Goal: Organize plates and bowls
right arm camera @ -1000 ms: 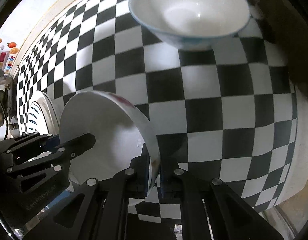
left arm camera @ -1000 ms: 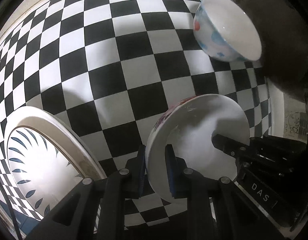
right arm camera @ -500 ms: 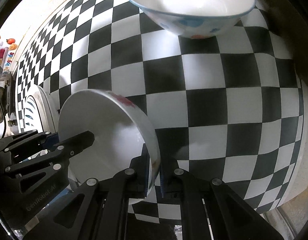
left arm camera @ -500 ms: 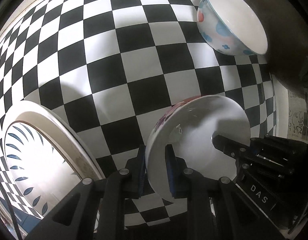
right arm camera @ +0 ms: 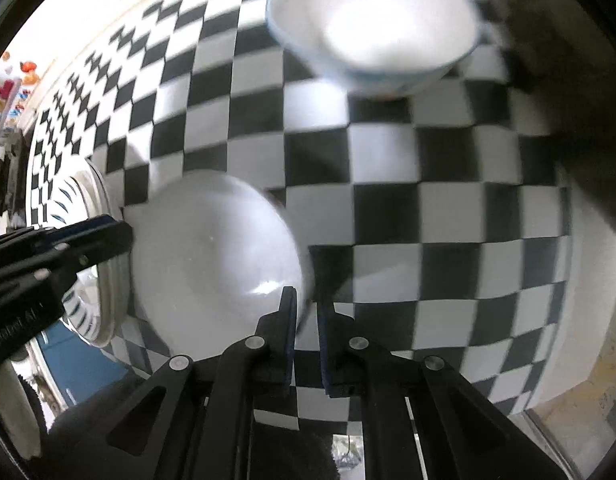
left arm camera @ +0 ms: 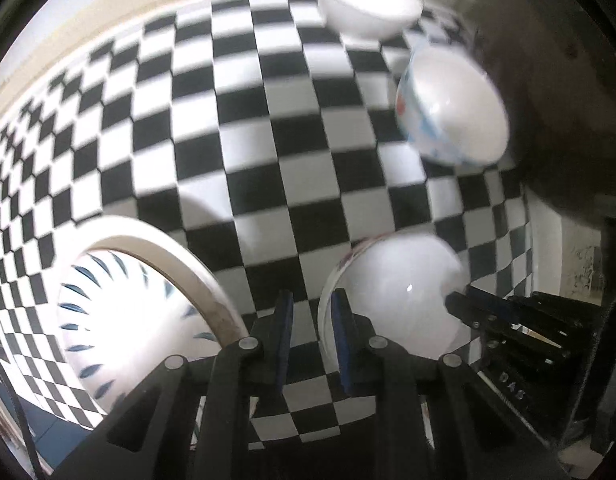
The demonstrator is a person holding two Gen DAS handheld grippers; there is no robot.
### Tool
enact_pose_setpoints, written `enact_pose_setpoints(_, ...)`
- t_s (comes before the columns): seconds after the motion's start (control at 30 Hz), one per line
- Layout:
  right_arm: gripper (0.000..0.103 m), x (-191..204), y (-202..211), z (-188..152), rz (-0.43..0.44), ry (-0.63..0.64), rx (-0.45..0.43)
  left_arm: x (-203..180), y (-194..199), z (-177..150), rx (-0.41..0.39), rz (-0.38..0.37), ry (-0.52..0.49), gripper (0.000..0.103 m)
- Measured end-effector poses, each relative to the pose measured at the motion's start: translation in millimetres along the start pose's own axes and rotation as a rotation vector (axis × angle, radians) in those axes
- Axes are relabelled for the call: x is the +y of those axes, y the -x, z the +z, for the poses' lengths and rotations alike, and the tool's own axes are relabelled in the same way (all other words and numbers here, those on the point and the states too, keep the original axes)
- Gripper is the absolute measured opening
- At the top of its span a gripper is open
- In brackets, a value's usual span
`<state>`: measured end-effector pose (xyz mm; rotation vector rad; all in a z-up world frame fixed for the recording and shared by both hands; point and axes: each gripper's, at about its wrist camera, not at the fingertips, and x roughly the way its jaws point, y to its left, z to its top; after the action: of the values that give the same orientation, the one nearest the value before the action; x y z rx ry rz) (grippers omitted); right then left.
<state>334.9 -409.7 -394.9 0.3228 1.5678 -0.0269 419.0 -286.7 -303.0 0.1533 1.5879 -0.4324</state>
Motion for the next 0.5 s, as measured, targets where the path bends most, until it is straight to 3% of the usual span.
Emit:
enact_pose_setpoints(0.17,0.016,-22.2,37.6,11.3,-0.020,-0.145,-0.170,-12.5,26.1,31.7,-0.068,-0.049,-0.015,0.021)
enact_pose_setpoints(0.37,0.020,-56.4,37.0,33.9,0.024,-0.375,-0.271,-29.4,20.3,91.0,-0.066,-0.089,-0.030,0.022)
enact_pose_setpoints(0.5,0.020,-57.0,27.4,34.5,0.138,-0.507,-0.314,-42.4,10.1,124.8,-0.057,-0.090,-0.075,0.022)
